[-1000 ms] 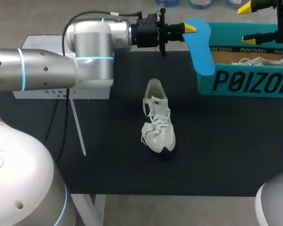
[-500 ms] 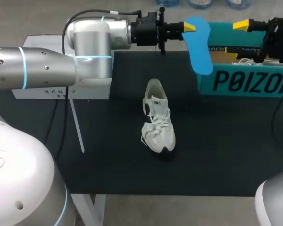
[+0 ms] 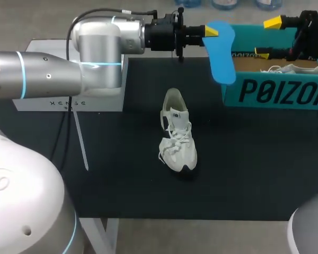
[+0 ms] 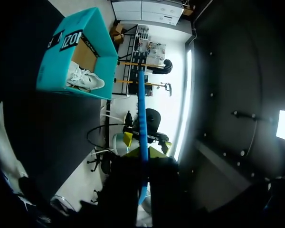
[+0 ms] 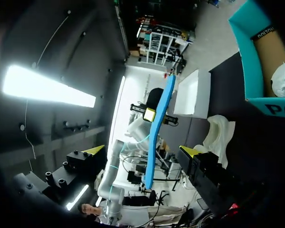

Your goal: Take the shoe out of the shoebox, open the shoe tongue, remove and reinsert the insole, then place the shoe into the shoebox

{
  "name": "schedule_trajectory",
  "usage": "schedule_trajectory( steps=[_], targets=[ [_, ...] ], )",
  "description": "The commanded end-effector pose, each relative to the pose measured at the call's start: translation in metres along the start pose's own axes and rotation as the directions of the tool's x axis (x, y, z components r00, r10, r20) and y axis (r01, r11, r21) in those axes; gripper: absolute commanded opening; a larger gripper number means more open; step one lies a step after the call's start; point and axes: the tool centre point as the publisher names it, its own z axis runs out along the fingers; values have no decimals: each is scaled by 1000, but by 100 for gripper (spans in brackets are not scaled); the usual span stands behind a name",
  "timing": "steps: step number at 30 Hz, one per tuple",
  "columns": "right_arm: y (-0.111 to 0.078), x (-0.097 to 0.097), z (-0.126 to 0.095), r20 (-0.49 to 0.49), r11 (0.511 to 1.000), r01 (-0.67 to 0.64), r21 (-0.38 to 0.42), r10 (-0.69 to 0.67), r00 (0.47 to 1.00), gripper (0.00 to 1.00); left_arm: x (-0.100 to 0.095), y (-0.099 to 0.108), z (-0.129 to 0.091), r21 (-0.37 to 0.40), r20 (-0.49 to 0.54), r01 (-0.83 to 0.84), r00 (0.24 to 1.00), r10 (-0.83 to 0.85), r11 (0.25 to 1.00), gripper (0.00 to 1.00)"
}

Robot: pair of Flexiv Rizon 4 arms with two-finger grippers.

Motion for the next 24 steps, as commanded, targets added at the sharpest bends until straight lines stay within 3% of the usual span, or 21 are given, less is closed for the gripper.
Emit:
schedule_trajectory(
  steps=[1, 24],
  targets=[
    [6, 5, -2, 57, 995, -1, 95, -4, 998, 100, 1, -3, -1, -10, 7, 2, 1000, -2, 1000, 0],
    [2, 3, 1, 53, 995, 4, 101, -9, 999, 100, 4, 0, 0, 0, 22, -68, 997, 68, 998, 0]
  ],
)
